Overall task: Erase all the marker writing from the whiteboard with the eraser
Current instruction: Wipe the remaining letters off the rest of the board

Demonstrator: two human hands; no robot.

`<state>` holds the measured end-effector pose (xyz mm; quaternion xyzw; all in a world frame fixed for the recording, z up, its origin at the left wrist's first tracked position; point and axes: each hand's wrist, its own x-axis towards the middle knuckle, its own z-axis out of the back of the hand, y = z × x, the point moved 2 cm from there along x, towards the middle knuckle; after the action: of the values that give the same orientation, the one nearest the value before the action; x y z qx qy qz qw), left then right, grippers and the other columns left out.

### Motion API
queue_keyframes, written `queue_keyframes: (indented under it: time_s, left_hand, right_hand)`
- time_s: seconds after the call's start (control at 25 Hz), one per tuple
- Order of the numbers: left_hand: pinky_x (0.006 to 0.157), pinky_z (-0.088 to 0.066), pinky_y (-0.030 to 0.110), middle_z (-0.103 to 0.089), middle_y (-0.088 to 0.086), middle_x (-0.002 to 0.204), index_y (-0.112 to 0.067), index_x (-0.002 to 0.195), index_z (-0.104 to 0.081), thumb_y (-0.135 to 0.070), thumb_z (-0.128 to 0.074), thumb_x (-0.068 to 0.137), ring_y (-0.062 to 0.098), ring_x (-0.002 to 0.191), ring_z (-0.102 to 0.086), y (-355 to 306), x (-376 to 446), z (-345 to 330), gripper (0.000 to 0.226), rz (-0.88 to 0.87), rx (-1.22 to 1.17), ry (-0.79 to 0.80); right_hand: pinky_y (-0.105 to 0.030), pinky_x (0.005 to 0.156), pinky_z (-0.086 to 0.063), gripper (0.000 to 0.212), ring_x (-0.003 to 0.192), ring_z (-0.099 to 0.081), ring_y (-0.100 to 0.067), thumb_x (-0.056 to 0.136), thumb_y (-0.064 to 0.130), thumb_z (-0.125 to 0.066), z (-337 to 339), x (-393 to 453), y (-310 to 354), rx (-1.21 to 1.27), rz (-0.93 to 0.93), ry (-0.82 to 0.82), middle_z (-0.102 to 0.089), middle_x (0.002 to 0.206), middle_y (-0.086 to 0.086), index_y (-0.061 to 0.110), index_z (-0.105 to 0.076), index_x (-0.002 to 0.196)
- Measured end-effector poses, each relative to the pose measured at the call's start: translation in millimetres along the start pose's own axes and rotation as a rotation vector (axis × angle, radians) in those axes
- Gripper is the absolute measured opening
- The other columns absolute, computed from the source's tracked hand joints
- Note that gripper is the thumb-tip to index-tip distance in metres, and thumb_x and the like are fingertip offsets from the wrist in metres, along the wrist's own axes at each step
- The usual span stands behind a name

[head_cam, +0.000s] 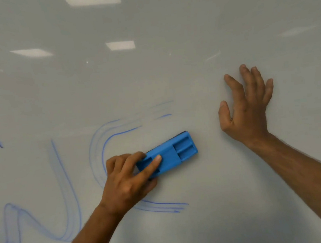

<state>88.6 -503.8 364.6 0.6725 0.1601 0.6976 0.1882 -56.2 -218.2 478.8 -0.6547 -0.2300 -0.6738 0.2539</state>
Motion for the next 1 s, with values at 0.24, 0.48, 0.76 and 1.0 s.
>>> queue_keyframes:
  time_s: [0.24, 0.48, 0.76, 1.0]
  left_hand:
    - [0.078, -0.034, 0.040, -0.062, 0.010, 0.111, -0.026, 0.130, -0.061, -0.030, -0.075, 0.083, 0.029, 0.086, -0.059, 14.0, 55.4, -6.5, 0.049, 0.282, -0.021, -0.144]
    - [0.076, -0.037, 0.040, -0.064, 0.006, 0.114, -0.030, 0.133, -0.057, -0.029, -0.068, 0.089, 0.028, 0.090, -0.056, 4.2, 74.7, -18.3, 0.045, -0.025, 0.007, -0.079]
    - [0.078, -0.030, 0.038, -0.065, 0.011, 0.111, -0.029, 0.128, -0.066, -0.034, -0.074, 0.083, 0.030, 0.088, -0.058, 37.9, 112.8, -5.4, 0.047, 0.334, 0.124, -0.179]
    - [0.076, -0.033, 0.039, -0.066, 0.013, 0.112, -0.028, 0.133, -0.058, -0.029, -0.071, 0.086, 0.030, 0.091, -0.056, 22.0, 89.6, -6.1, 0.048, 0.140, 0.101, -0.079]
  right_hand:
    - [-0.068, 0.119, -0.009, 0.065, 0.151, -0.021, -0.041, 0.086, 0.030, -0.049, 0.9, -1.4, 9.3, -0.015, -0.035, 0.011, -0.030, 0.161, -0.020, 0.013, -0.045, 0.148]
    - [-0.068, 0.118, -0.013, 0.064, 0.150, -0.023, -0.041, 0.090, 0.035, -0.050, 3.4, -2.0, 2.0, -0.072, 0.029, 0.032, -0.031, 0.161, -0.020, 0.016, -0.041, 0.151]
    - [-0.067, 0.118, -0.015, 0.062, 0.150, -0.025, -0.041, 0.094, 0.038, -0.049, 2.1, -4.1, -4.0, -0.098, 0.078, 0.017, -0.031, 0.162, -0.019, 0.017, -0.042, 0.152]
    - [-0.070, 0.118, -0.011, 0.063, 0.151, -0.021, -0.043, 0.094, 0.034, -0.048, -1.3, -6.5, 1.0, -0.047, 0.047, 0.022, -0.028, 0.163, -0.021, 0.015, -0.041, 0.153]
